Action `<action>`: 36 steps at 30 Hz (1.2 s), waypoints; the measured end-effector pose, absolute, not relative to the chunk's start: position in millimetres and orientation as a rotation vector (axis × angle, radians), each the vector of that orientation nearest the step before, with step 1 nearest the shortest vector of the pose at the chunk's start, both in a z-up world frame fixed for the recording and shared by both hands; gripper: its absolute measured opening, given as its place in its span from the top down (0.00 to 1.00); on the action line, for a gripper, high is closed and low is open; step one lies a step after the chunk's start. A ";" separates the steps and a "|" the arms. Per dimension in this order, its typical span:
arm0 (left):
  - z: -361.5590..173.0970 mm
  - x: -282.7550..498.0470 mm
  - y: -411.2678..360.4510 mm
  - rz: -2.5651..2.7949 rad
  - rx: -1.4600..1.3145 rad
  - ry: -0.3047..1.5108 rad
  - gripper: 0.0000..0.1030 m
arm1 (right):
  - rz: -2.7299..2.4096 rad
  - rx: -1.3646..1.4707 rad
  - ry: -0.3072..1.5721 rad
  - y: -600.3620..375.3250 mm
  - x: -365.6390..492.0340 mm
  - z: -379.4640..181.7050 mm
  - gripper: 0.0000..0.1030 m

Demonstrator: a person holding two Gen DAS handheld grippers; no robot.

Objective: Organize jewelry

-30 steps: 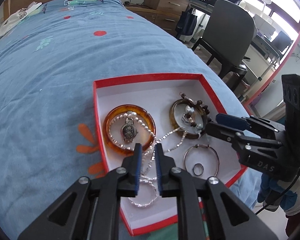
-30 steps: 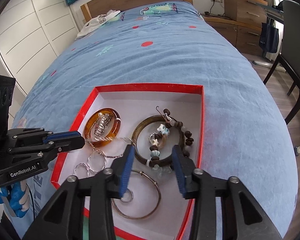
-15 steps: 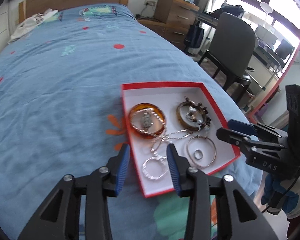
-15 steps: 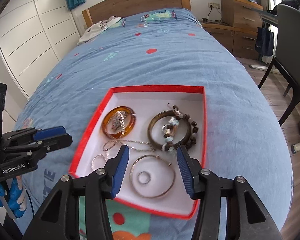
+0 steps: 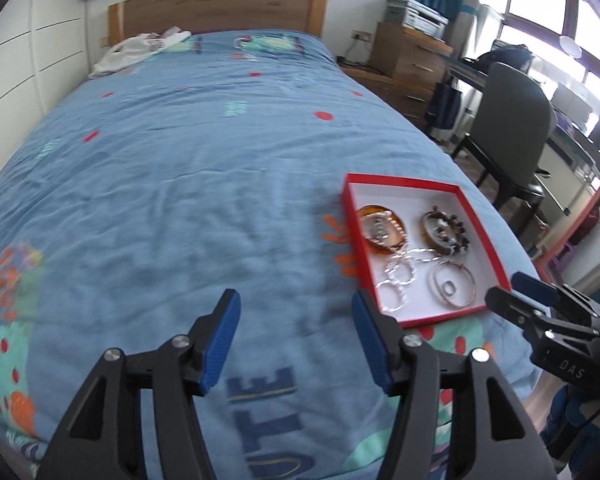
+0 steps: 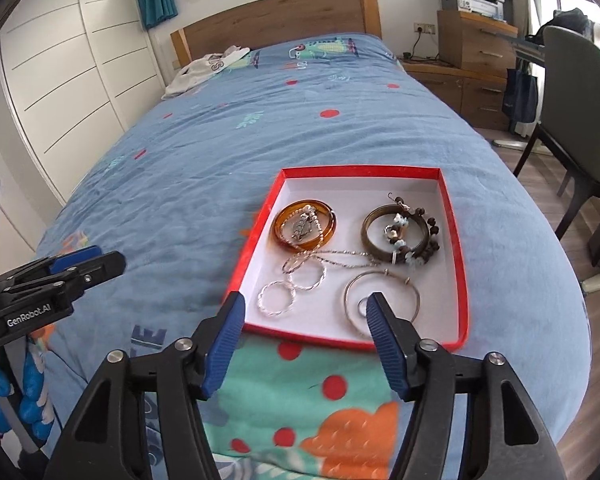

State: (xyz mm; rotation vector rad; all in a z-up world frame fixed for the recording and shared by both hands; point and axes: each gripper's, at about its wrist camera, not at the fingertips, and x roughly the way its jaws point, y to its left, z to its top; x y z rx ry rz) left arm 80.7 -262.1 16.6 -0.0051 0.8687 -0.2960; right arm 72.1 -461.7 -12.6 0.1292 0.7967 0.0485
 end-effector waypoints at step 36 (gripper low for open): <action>22.3 32.3 -243.7 -0.188 0.032 0.770 0.36 | -0.142 0.072 0.717 -460.5 16.9 -13.1 0.01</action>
